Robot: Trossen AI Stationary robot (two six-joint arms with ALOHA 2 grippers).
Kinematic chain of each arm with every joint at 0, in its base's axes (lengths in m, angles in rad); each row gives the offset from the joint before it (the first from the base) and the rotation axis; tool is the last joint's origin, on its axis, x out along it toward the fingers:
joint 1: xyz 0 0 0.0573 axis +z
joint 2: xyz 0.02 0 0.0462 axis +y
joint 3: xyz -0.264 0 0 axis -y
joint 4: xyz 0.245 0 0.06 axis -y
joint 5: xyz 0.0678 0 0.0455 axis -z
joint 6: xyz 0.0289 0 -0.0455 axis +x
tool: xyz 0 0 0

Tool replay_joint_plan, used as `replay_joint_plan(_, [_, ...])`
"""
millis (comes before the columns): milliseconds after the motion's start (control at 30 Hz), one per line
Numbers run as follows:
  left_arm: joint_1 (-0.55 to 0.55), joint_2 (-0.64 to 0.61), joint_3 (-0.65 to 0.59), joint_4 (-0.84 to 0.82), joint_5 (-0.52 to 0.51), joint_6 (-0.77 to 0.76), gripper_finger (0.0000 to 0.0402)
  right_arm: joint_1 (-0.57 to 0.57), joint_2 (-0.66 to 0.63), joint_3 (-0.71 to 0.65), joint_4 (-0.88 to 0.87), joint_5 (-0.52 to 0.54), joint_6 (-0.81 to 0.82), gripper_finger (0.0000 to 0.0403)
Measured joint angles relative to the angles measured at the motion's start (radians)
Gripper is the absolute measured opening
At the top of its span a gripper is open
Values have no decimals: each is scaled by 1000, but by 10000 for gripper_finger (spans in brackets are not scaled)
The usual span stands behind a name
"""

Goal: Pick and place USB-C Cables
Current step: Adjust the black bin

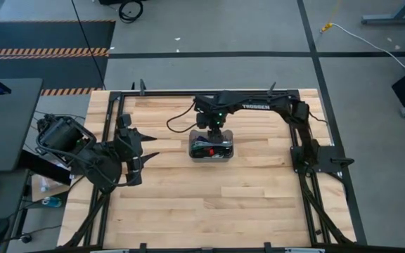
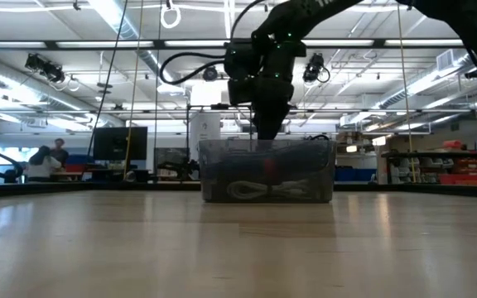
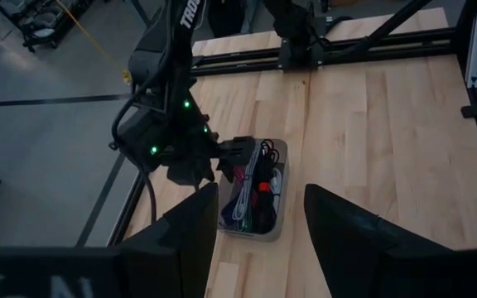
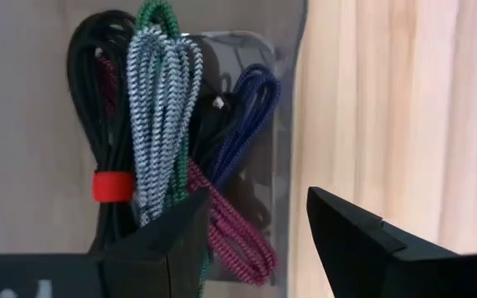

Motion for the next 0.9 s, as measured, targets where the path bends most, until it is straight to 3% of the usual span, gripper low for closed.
replay_joint_plan(900, [0, 0, 0, 1, 19, -1, 188, -17, 7, -93, 100, -32, 33, 195])
